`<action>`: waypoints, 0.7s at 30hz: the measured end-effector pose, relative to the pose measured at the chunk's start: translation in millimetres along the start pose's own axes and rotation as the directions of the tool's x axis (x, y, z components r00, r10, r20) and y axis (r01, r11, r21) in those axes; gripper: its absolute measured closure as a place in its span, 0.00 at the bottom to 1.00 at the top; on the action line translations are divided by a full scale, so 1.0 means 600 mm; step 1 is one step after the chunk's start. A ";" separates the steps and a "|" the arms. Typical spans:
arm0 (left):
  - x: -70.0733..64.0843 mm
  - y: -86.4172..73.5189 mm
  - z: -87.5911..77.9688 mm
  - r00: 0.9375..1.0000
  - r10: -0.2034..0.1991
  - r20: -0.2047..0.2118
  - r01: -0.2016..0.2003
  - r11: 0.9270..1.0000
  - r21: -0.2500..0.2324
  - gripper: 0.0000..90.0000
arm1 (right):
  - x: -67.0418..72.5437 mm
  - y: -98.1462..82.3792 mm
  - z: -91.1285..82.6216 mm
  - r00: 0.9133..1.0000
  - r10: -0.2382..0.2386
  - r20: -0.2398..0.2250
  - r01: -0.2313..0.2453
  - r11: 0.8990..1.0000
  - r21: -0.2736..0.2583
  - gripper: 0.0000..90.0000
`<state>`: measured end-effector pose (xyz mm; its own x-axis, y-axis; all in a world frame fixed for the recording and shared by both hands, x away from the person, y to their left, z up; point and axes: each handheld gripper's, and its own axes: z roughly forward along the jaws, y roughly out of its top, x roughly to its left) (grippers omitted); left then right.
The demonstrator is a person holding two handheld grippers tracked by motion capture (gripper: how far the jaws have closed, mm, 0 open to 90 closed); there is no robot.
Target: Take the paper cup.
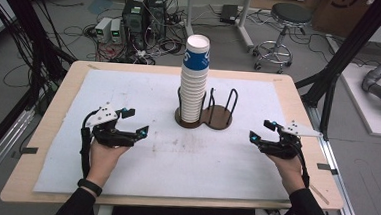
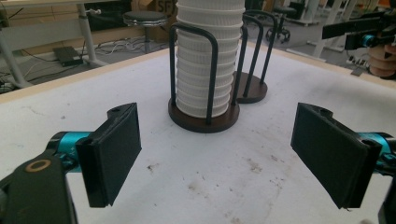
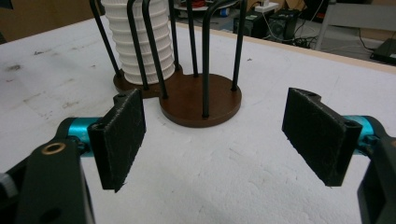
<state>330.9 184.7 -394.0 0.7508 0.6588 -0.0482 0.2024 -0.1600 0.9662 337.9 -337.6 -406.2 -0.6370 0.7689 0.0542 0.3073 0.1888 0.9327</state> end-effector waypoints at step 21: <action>0.019 0.061 0.040 0.998 -0.013 0.056 0.017 0.998 -0.068 0.08 | 0.003 0.004 0.005 1.000 -0.006 -0.008 0.006 1.000 0.001 0.24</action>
<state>362.0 169.1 -365.3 0.7824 0.6182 -0.0749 0.1719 -0.0988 0.9801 339.5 -333.7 -405.2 -0.6447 0.7627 0.0514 0.3044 0.1945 0.9325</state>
